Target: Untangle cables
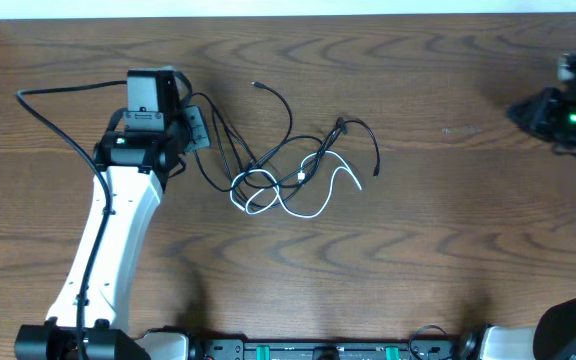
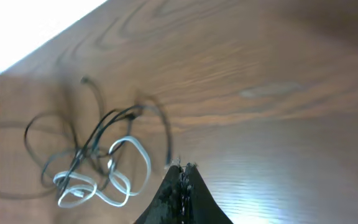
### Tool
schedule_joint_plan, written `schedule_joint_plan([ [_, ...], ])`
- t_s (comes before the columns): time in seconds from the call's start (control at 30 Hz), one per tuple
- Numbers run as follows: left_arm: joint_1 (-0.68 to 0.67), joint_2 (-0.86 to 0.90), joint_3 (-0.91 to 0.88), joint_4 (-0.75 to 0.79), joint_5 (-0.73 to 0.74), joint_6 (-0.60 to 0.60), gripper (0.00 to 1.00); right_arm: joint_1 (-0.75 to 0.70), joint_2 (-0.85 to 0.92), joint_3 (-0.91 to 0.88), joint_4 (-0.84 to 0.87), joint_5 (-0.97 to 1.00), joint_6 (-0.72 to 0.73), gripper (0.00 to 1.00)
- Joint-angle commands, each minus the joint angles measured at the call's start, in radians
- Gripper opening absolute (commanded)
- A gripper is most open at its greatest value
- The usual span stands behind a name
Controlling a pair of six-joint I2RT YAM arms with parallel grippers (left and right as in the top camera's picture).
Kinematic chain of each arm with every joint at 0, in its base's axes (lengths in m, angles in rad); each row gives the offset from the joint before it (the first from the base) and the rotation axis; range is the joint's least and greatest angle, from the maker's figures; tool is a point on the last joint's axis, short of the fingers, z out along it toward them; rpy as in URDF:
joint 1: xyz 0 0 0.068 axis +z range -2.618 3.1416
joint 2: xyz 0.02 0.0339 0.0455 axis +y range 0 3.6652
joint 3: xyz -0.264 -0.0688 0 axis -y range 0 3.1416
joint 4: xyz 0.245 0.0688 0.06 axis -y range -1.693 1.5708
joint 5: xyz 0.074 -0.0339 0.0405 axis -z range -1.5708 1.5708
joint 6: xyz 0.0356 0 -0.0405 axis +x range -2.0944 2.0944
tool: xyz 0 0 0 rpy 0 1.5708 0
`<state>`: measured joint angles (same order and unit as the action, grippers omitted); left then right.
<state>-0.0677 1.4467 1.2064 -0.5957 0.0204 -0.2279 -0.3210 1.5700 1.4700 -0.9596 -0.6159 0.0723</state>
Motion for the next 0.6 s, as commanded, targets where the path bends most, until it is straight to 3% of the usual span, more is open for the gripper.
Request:
schedule_joint_plan([
  [0.0, -0.010, 0.004, 0.010, -0.002, -0.002, 0.013, 0.07, 0.130, 0.003, 0.019, 0.005, -0.025, -0.033, 0.06],
  [0.2, -0.010, 0.004, 0.010, -0.002, -0.003, 0.013, 0.08, 0.379, 0.036, 0.018, 0.033, -0.026, 0.016, 0.54],
  [0.37, -0.009, 0.004, 0.010, -0.002, -0.005, 0.005, 0.07, 0.582, 0.120, 0.018, 0.056, -0.026, 0.096, 0.57],
  [0.57, 0.004, 0.004, 0.008, -0.007, -0.006, -0.102, 0.07, 0.790, 0.245, 0.018, 0.134, -0.026, 0.188, 0.55],
])
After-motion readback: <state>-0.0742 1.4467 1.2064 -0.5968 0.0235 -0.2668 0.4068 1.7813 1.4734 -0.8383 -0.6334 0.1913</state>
